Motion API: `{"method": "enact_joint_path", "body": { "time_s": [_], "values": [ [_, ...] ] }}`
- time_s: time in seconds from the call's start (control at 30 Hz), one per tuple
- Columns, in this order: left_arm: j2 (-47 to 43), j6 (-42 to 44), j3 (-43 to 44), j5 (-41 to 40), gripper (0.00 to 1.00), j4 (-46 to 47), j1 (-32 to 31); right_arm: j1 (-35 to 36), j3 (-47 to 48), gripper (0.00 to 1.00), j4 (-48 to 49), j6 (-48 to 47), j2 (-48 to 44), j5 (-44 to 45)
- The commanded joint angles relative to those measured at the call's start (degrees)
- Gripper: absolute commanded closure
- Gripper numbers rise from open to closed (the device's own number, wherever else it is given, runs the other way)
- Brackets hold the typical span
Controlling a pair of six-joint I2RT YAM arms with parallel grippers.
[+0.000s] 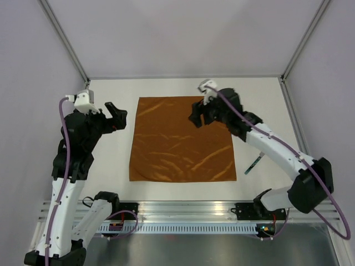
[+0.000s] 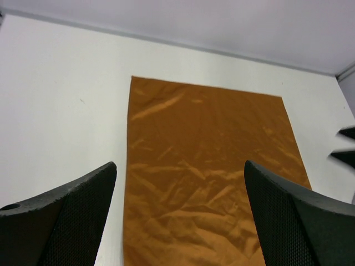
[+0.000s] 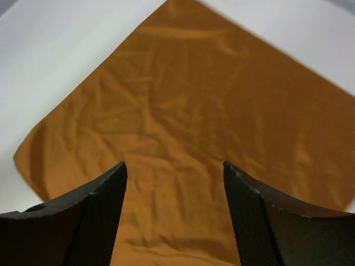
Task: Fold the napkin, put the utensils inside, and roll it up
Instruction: Fold the napkin
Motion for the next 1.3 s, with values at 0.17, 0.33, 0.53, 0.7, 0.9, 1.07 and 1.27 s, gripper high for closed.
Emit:
{"method": "enact_joint_path", "body": {
  "time_s": [0.17,0.33,0.53,0.7,0.9,1.07,1.27],
  "values": [
    [6.4,2.7,14.5,-10.1,0.0,-0.6,0.2,23.1,6.8,0.43,2.7,-6.8,17.2,11.9],
    [11.1,-0.7,22.6,-8.2,0.0,-2.1,0.2,33.7,12.3,0.51,3.5,-8.8,25.6,14.7],
    [13.4,-1.8,27.2,-5.9,0.0,-3.4,0.2,41.7,18.7,0.55,4.3,-9.4,35.1,15.8],
    [13.3,-1.3,27.4,-6.6,0.0,-5.0,0.3,45.5,23.4,0.58,4.8,-10.1,42.2,16.9],
    [13.3,-0.2,28.4,-7.7,0.0,-6.9,0.2,48.0,26.9,0.58,4.2,-11.2,47.1,18.2],
    [13.1,0.1,28.3,-8.2,0.0,-7.9,0.2,49.7,29.5,0.59,3.7,-11.4,50.7,19.1],
    [13.0,0.4,28.3,-8.4,0.0,-8.9,0.2,50.0,30.6,0.59,3.3,-10.5,52.0,19.1]
  ]
}}
